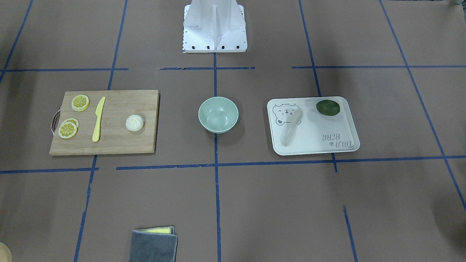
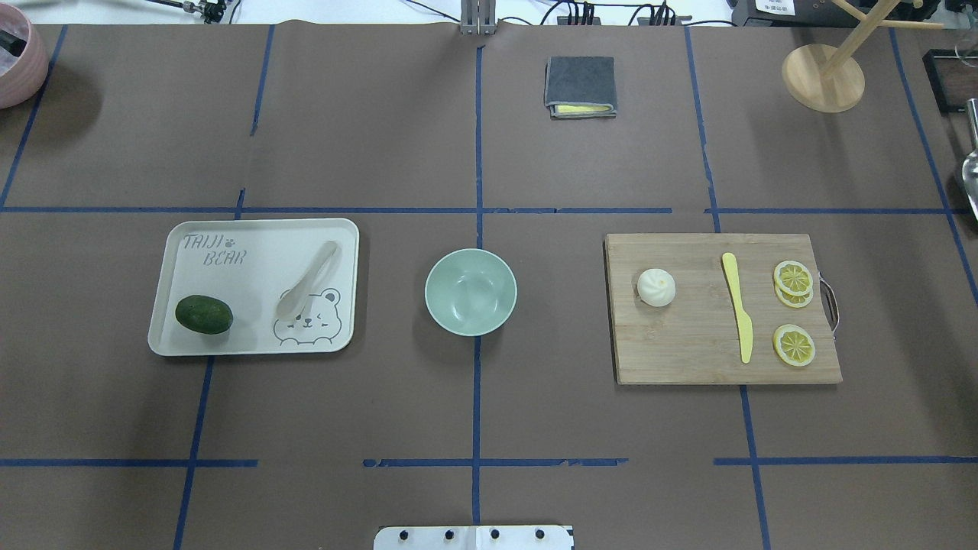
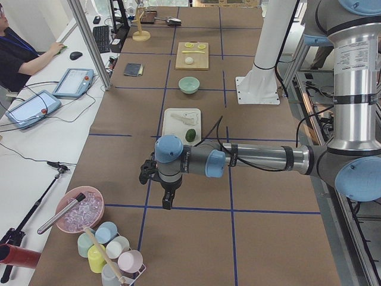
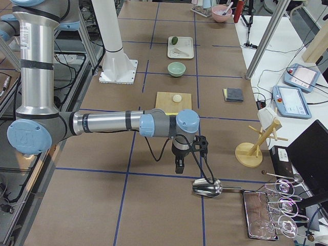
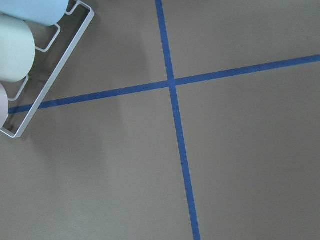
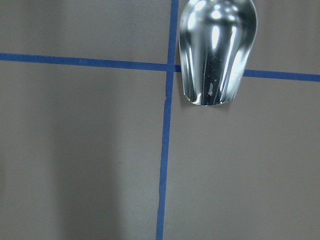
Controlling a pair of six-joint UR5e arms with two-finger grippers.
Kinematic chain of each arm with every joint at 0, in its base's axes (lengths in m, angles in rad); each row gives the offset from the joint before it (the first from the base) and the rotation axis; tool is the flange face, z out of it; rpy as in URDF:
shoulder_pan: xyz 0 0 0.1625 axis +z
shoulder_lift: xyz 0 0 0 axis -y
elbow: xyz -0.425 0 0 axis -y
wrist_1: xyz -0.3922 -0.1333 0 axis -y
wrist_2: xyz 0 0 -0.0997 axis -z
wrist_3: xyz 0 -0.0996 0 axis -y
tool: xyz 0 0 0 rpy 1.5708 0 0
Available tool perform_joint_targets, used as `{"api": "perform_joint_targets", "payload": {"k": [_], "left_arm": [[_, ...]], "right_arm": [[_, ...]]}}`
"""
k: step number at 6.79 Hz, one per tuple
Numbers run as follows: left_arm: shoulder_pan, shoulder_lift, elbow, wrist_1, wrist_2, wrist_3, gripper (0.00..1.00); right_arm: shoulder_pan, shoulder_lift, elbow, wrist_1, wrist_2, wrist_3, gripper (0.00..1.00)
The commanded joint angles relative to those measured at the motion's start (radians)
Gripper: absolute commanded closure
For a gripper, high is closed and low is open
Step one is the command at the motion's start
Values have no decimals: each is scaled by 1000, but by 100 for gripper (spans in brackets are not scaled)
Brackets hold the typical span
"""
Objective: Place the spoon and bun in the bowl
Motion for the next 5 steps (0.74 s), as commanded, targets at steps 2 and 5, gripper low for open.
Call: {"api": "perform_joint_targets", "payload": {"k": [2, 5], "left_arm": [[0, -2, -9, -30, 3, 1, 0], [3, -23, -3, -297, 28, -5, 0]], "right_arm": [[-2, 3, 31, 0, 2, 8, 0], [-46, 91, 30, 234, -9, 10, 0]]}}
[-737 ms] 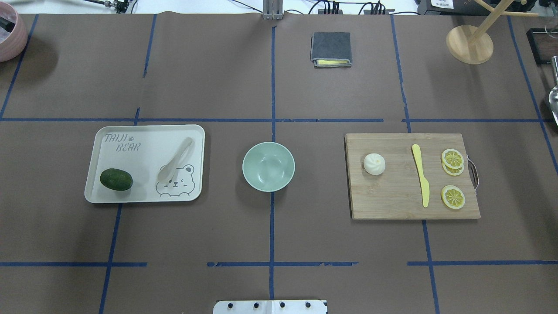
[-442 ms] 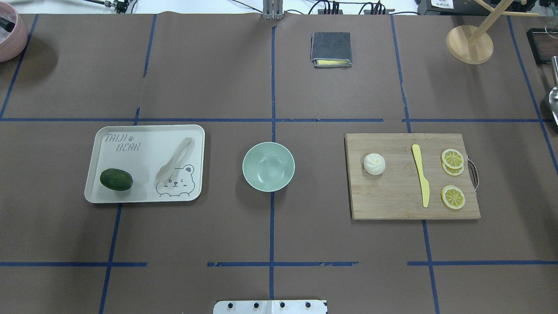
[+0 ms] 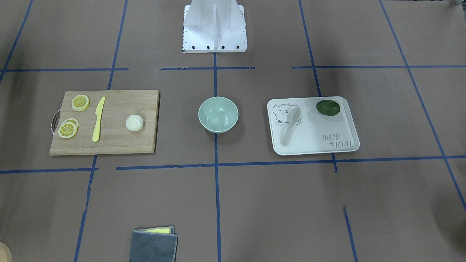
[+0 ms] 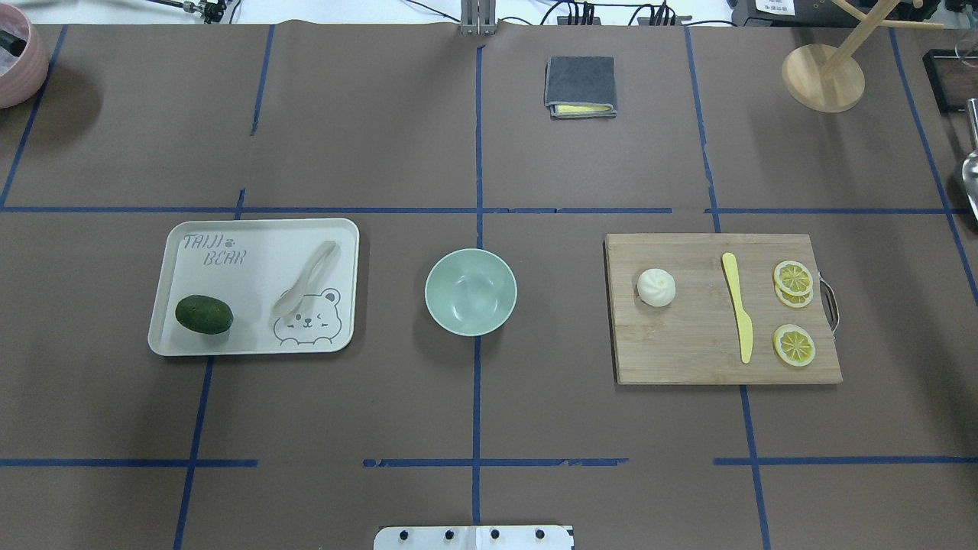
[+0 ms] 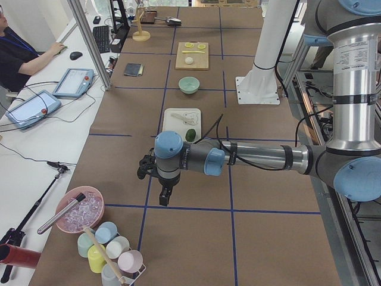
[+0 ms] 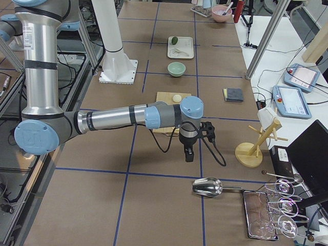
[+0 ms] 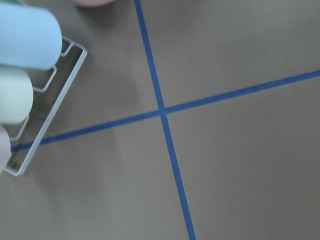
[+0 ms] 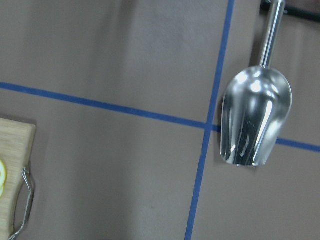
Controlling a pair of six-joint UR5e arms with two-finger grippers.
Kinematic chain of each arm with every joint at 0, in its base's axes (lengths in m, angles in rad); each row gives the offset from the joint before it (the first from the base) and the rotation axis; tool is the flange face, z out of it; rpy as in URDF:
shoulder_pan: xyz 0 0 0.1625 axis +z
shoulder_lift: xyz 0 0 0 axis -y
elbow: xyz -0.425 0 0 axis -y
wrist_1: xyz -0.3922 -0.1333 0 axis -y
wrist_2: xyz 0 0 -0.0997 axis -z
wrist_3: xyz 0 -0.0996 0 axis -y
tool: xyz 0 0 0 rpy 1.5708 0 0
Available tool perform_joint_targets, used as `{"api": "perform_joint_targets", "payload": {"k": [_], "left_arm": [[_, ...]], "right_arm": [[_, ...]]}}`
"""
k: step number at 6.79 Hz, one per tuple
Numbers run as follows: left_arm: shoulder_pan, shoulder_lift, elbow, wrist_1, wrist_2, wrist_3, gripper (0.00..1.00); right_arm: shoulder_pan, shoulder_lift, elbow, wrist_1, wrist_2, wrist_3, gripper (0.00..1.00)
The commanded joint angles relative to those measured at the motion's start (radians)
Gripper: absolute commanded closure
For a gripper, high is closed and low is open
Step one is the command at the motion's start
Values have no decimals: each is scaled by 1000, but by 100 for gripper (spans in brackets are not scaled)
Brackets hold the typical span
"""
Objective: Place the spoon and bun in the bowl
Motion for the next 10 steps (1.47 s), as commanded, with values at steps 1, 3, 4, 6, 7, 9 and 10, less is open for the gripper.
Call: {"api": "perform_joint_targets", "payload": {"k": [1, 3, 4, 6, 7, 9, 10], "left_arm": [[1, -31, 19, -211, 2, -3, 0], [1, -87, 55, -476, -4, -14, 0], [37, -109, 63, -564, -8, -61, 0], [210, -175, 56, -568, 1, -164, 0], [293, -234, 31, -569, 40, -307, 0], [514, -338, 30, -387, 61, -388, 0], [553, -388, 4, -262, 131, -449, 0]], "right_arm": [[-11, 66, -11, 170, -19, 55, 0], [-17, 85, -14, 177, 56, 251, 0], [-32, 85, -17, 179, 49, 245, 0], [-39, 77, -17, 212, 44, 247, 0], [-46, 73, -18, 258, 44, 253, 0], [-72, 71, -14, 261, 50, 252, 0], [-83, 71, -15, 260, 50, 252, 0]]}}
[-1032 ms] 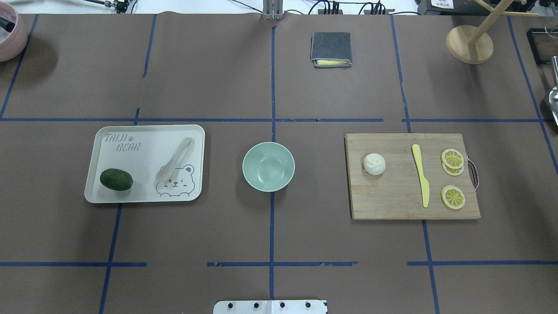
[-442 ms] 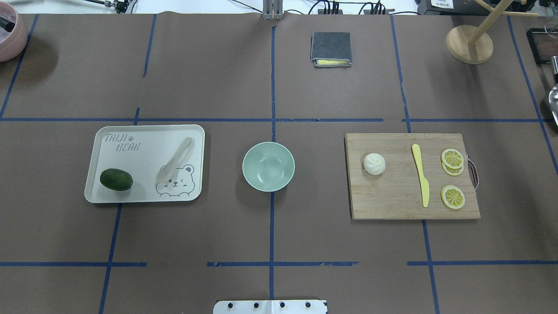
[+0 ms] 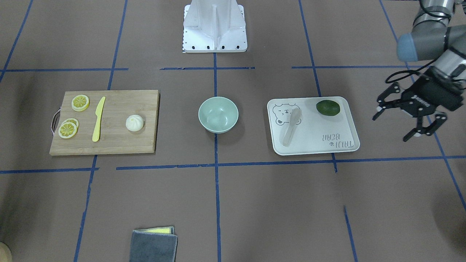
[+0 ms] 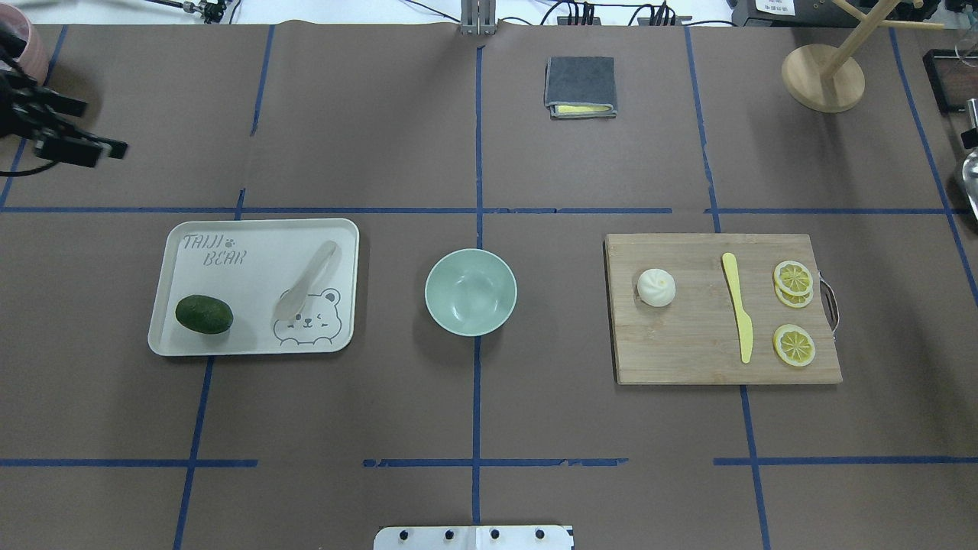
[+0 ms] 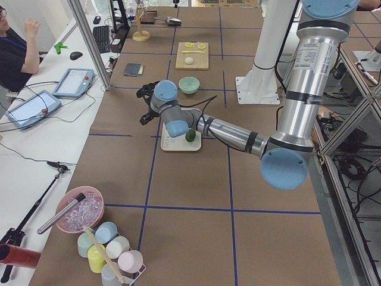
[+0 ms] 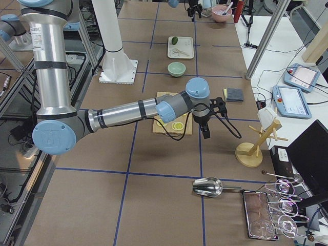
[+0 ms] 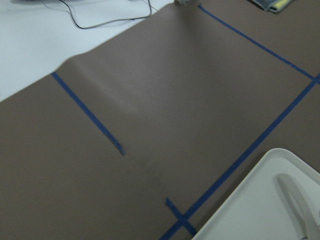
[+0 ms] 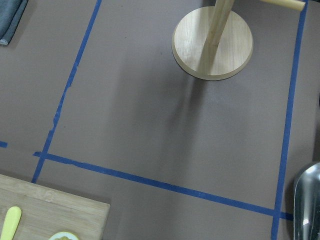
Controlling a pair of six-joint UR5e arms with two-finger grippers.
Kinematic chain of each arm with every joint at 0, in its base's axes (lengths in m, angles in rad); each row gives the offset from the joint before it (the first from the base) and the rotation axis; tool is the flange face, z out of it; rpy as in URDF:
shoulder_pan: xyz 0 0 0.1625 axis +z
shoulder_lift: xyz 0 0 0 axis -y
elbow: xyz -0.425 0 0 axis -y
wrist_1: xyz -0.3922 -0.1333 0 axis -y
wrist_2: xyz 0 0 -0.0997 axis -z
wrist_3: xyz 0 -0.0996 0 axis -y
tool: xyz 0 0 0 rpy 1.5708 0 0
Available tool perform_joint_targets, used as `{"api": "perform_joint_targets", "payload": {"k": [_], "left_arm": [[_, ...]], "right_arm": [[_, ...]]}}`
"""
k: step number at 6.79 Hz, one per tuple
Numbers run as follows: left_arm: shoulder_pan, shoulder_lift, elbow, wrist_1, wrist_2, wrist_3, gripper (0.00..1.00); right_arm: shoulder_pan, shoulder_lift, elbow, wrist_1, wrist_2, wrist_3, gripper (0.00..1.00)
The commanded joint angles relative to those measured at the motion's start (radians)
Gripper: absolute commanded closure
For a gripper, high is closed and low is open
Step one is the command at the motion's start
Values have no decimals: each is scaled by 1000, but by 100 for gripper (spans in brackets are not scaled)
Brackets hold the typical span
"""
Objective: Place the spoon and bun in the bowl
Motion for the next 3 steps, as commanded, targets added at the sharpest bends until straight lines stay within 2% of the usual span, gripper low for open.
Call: {"api": "perform_joint_targets", "payload": {"k": [1, 3], "left_arm": [[188, -65, -36, 189, 227, -177, 0], [304, -77, -9, 193, 314, -284, 0]], "right_arm": [[-16, -5, 2, 1, 3, 2, 0], [-16, -16, 3, 1, 4, 3, 0]]}}
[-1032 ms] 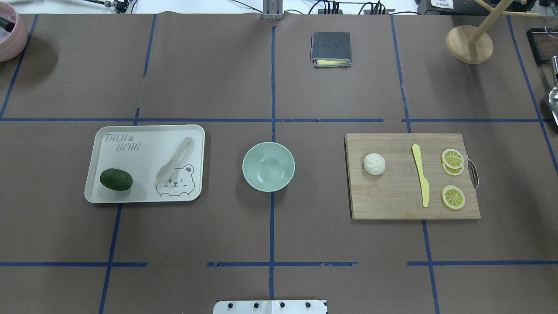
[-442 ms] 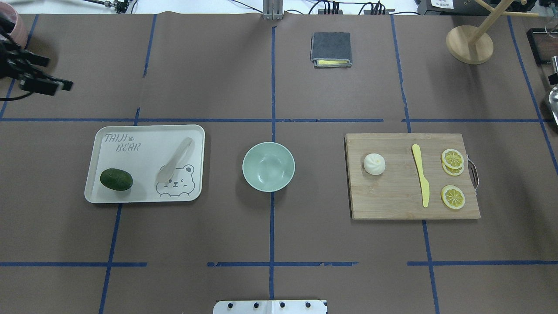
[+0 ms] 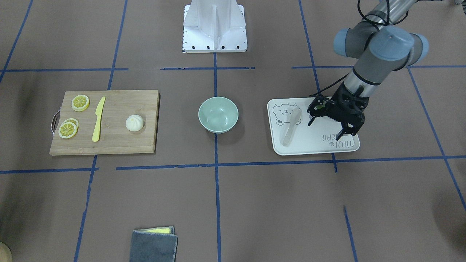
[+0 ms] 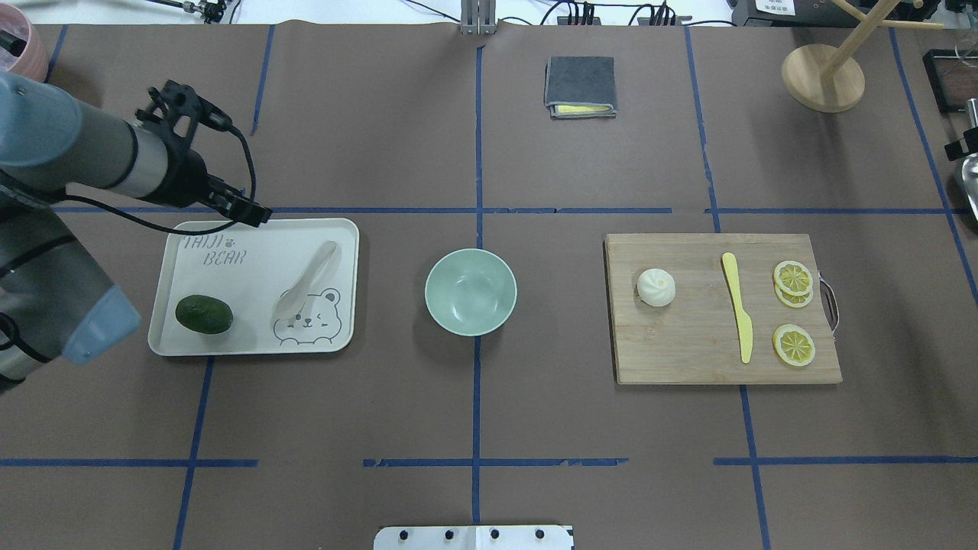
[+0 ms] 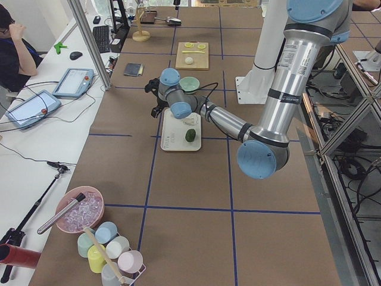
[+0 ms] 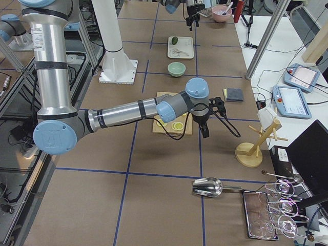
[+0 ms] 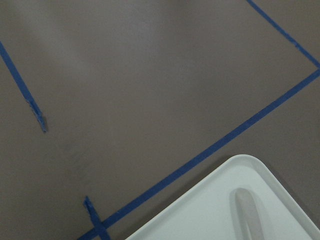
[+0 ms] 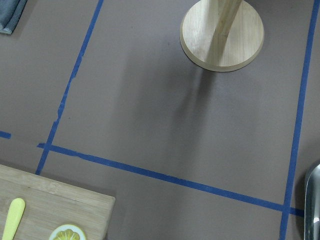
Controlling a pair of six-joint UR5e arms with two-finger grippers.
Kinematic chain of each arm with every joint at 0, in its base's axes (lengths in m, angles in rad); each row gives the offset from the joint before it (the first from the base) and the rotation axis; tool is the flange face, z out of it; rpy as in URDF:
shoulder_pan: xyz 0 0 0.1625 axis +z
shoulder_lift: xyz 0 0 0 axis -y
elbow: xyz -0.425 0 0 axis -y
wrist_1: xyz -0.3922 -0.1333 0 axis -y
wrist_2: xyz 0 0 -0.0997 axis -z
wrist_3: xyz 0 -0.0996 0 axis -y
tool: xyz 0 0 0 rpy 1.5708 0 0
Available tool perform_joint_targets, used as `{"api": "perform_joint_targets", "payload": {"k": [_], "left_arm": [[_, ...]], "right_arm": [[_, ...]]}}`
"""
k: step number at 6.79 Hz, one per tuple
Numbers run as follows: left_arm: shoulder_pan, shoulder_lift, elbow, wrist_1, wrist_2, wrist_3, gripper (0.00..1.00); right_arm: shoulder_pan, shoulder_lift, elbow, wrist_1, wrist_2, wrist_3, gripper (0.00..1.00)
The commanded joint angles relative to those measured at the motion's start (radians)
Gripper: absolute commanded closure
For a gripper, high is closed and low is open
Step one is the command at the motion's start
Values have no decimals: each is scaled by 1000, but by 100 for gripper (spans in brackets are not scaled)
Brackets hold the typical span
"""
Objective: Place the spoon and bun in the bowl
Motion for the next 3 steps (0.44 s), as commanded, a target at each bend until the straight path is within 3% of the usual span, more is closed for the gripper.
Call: {"api": "perform_joint_targets", "payload": {"k": [1, 2, 3], "left_arm": [[134, -12, 14, 8, 114, -143, 0], [180, -26, 20, 8, 142, -196, 12], [185, -29, 35, 6, 145, -198, 18]], "right_arm": [[-1, -4, 0, 0, 1, 3, 0], [-1, -4, 0, 0, 1, 3, 0], [-1, -4, -2, 0, 1, 3, 0]]}}
